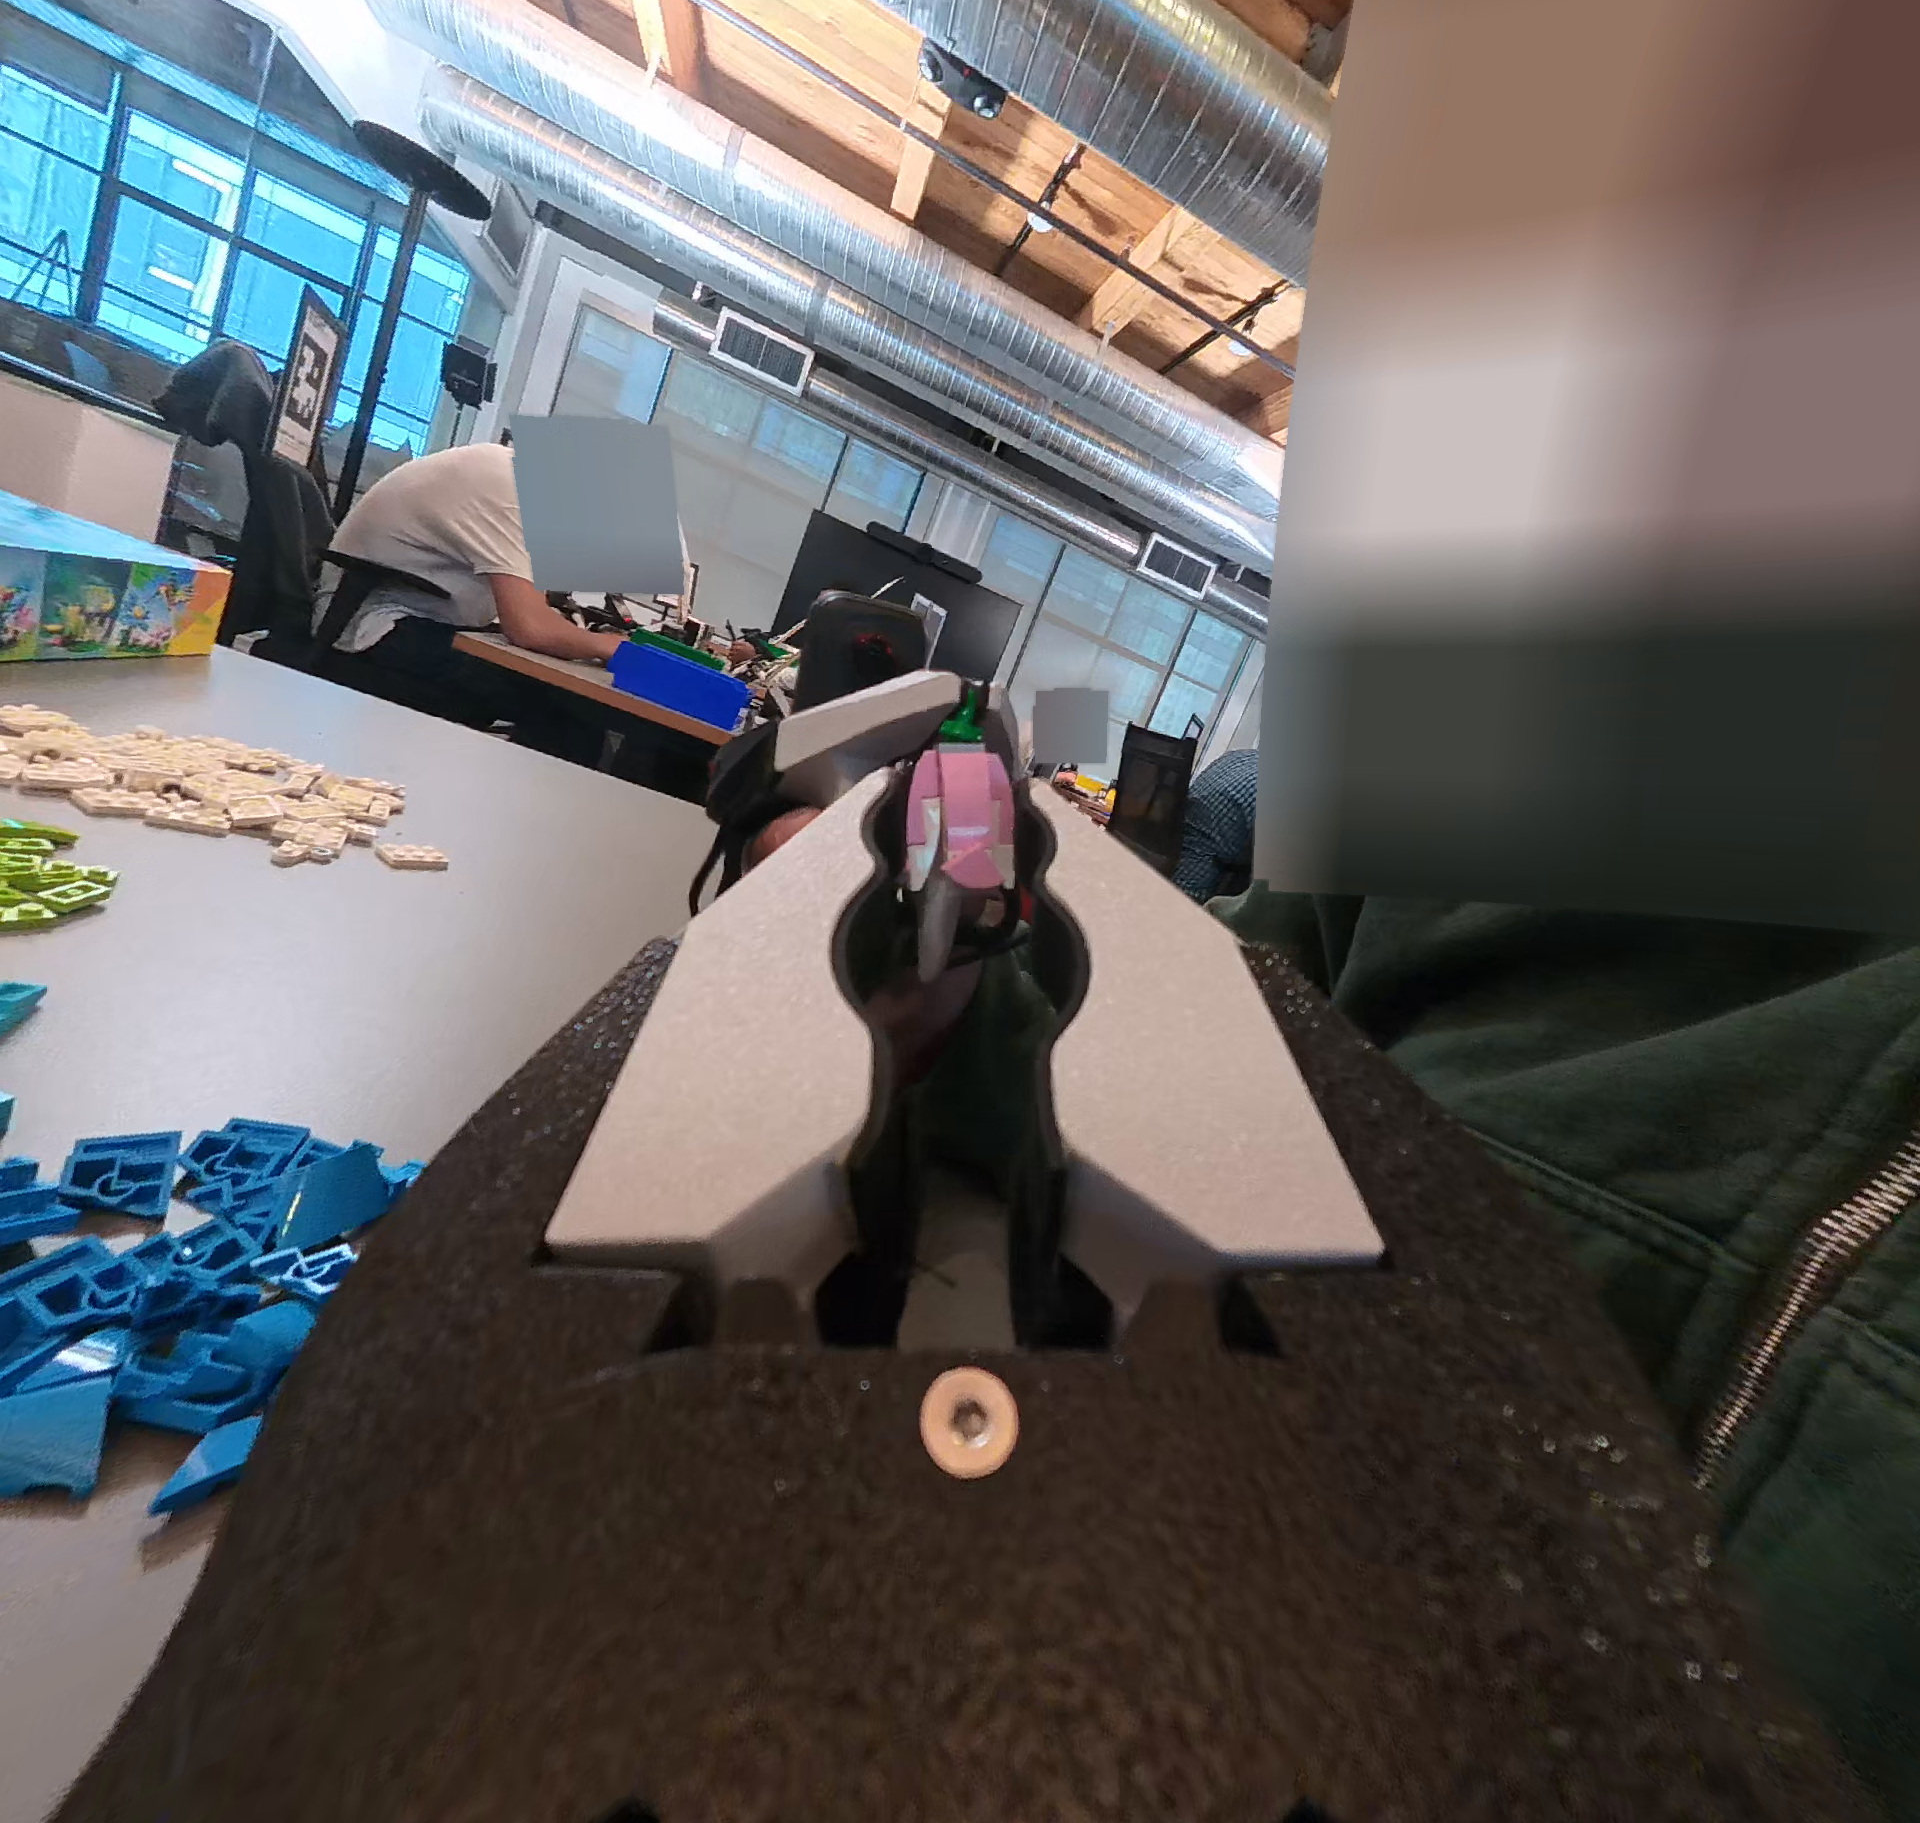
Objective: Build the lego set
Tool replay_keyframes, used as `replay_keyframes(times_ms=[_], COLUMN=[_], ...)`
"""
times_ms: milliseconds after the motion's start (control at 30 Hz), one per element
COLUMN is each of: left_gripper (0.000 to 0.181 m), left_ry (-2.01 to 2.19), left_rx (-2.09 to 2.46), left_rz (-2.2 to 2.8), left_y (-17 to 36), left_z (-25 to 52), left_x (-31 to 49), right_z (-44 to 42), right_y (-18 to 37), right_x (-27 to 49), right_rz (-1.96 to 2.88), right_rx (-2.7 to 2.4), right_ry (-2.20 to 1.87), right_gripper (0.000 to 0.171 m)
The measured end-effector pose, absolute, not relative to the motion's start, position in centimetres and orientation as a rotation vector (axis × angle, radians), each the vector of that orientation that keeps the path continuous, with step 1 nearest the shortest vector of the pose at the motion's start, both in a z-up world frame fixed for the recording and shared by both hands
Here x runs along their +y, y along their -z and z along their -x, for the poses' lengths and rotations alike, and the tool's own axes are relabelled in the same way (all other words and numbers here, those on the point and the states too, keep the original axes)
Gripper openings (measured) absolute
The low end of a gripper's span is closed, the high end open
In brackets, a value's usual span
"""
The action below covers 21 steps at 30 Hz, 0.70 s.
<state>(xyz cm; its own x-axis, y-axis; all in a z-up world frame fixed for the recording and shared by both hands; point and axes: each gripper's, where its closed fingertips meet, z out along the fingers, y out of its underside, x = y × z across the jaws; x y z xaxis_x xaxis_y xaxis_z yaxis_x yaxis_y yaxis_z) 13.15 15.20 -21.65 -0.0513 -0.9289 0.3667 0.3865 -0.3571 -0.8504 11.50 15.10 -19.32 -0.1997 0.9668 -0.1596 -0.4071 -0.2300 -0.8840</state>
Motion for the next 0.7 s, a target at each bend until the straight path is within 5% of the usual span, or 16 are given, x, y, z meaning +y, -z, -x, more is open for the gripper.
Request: replay_keyframes(times_ms=[700], left_gripper=[0.018], left_ry=[1.476], left_rx=[0.752], left_rz=[1.281], left_y=[23.1], left_z=[-13.8], left_x=[15.9], right_z=[-10.8], right_y=[20.9], right_x=[15.9], right_rz=[1.109], right_rx=[-0.880], right_ry=[-1.775], right_gripper=[0.001])
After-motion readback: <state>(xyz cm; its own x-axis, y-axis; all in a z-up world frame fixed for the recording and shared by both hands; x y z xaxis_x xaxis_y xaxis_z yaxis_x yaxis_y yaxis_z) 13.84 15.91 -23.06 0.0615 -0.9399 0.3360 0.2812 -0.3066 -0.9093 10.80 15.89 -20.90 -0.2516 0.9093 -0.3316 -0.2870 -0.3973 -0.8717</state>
